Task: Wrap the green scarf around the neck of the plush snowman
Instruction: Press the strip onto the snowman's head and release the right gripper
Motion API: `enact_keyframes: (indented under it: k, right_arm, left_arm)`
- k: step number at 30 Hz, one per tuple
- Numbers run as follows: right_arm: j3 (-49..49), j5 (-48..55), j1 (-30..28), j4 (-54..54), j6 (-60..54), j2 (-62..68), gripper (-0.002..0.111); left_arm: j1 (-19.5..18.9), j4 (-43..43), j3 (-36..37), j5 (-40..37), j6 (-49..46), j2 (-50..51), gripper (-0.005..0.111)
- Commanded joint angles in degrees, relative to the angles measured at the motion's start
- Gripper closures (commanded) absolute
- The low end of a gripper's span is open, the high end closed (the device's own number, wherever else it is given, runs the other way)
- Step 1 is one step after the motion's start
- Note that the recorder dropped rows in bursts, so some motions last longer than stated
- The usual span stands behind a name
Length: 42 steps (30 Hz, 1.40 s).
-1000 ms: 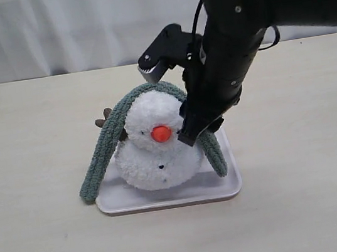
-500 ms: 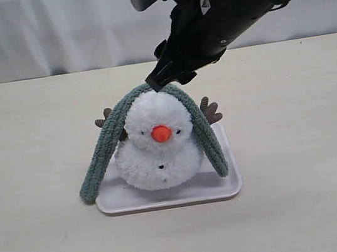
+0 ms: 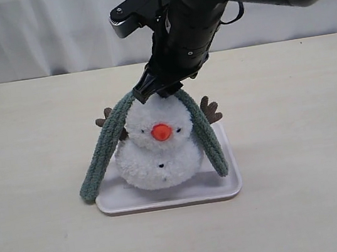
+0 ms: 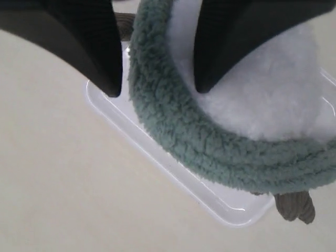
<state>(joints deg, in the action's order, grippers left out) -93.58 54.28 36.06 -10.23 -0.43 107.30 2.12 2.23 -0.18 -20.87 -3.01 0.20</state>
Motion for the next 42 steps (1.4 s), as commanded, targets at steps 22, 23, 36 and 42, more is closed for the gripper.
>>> enact_keyframes:
  k: [22,23,36,42]
  right_arm:
    - [-0.5,-4.8,-0.3,-1.3,-0.4,3.8,0.072]
    - [-0.5,-4.9,-0.3,-1.8,-0.4,3.9,0.073]
    - [-0.5,-4.9,-0.4,-4.5,-3.3,3.9,0.104]
    - [-0.5,-4.9,-0.4,-5.4,-2.8,4.0,0.104]
  left_arm:
    - [0.0,0.0,0.2,0.6,0.2,-0.2,0.107]
    - [0.0,0.0,0.2,0.6,0.2,-0.2,0.107]
    - [0.0,0.0,0.2,0.6,0.2,-0.2,0.107]
    - [0.0,0.0,0.2,0.6,0.2,-0.2,0.107]
